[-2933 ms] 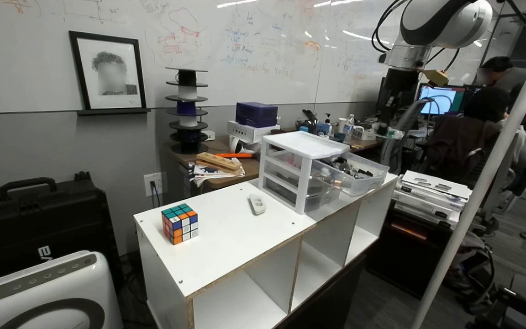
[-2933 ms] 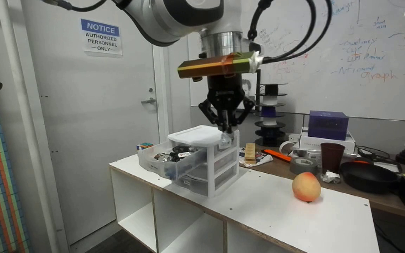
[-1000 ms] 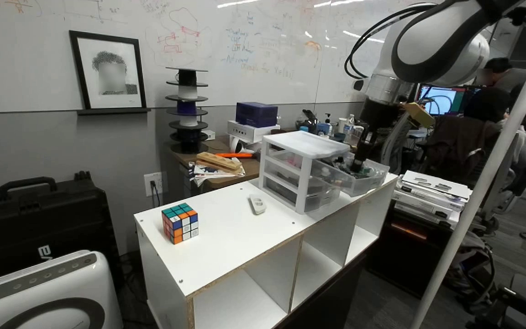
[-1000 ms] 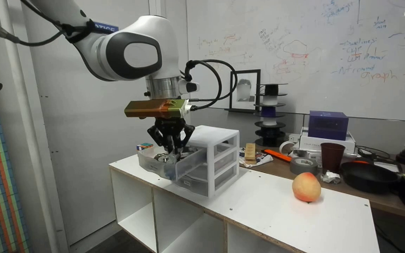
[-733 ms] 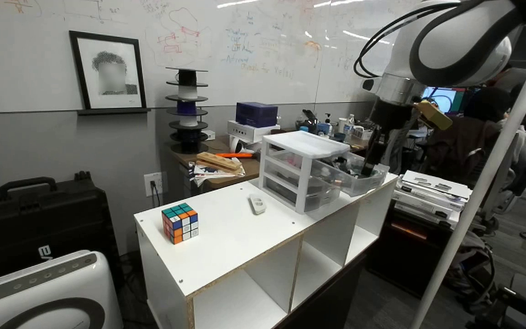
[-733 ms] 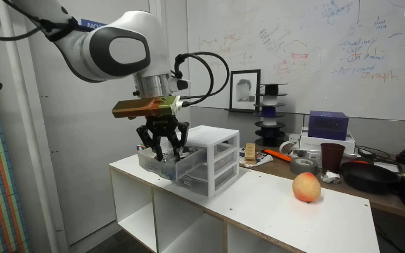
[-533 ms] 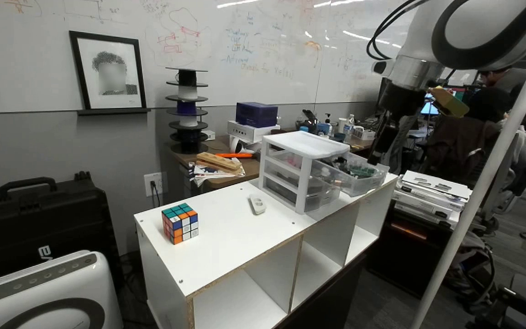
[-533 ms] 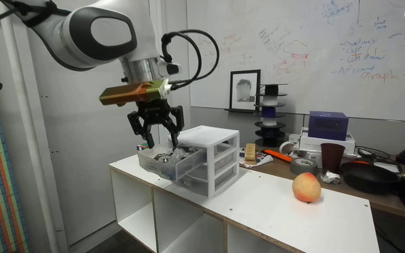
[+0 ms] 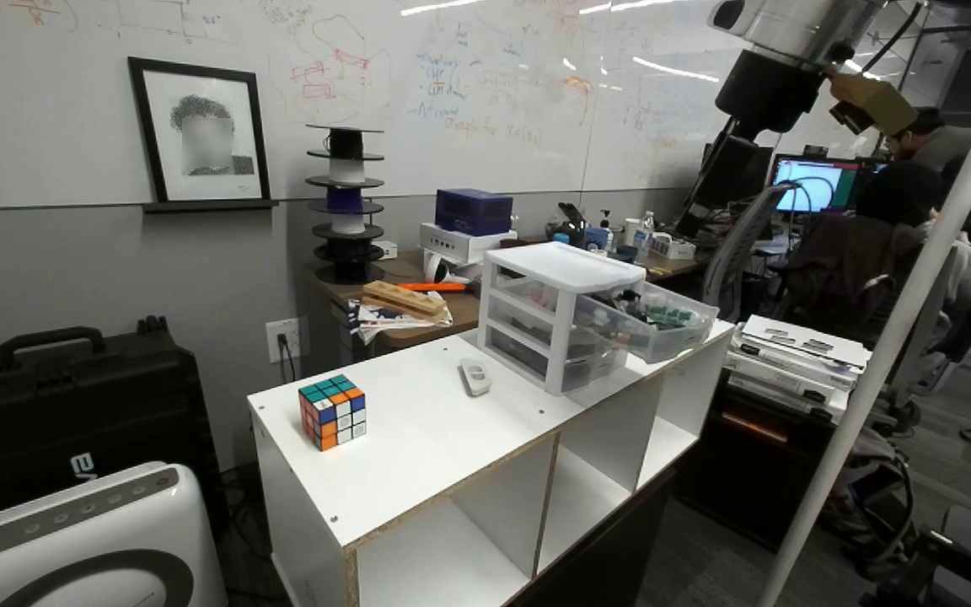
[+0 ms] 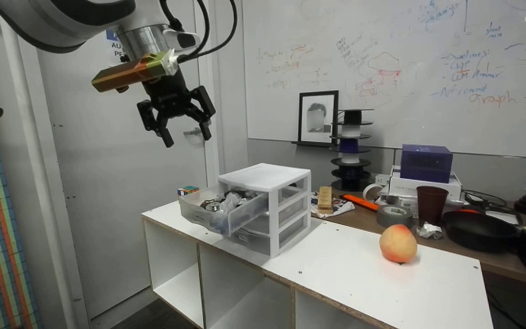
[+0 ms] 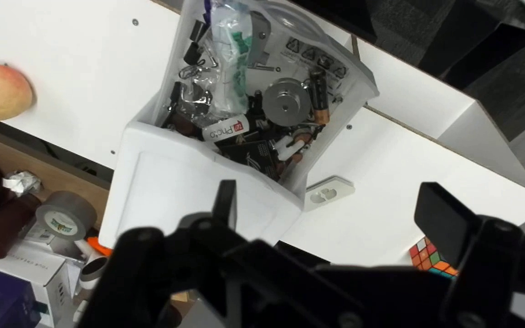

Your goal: Put the plastic and the white object into the drawer.

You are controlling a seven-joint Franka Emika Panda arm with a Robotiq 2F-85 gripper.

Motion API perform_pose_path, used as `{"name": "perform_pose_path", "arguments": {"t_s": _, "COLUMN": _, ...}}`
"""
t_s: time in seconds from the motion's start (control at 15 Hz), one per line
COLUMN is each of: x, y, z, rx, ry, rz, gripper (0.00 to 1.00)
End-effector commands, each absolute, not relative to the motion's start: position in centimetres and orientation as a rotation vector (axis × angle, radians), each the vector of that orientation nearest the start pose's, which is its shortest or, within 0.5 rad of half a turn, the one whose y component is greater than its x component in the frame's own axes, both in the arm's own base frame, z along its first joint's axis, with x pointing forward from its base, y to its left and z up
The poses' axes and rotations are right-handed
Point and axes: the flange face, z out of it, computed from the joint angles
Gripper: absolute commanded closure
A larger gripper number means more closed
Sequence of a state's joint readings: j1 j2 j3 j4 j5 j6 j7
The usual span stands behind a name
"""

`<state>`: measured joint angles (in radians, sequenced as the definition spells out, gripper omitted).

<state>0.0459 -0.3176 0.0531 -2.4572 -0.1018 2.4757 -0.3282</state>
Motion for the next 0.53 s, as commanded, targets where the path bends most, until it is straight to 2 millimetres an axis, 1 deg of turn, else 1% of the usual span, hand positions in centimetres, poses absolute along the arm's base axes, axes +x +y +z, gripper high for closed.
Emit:
{"name": "perform_pose_path", "arguments": {"t_s": 0.0, "x": 47.8, "y": 8.1, "z": 44.4, "rx": -3.204, "ry": -0.738, "rz": -0.375, "gripper": 0.0}}
{"name": "perform_pose_path", "arguments": {"t_s": 0.13, "x": 48.7, "y": 10.0, "z": 42.9, "rx": -3.253, "ry": -0.654, "rz": -0.228, "gripper": 0.0}}
{"name": "perform_pose_path", "arguments": {"t_s": 0.27, "x": 49.7, "y": 12.3, "z": 41.6, "rx": -3.28, "ry": -0.582, "rz": -0.119, "gripper": 0.0}}
{"name": "perform_pose_path", "arguments": {"t_s": 0.47, "x": 51.7, "y": 15.3, "z": 40.3, "rx": -3.258, "ry": -0.485, "rz": -0.064, "gripper": 0.0}}
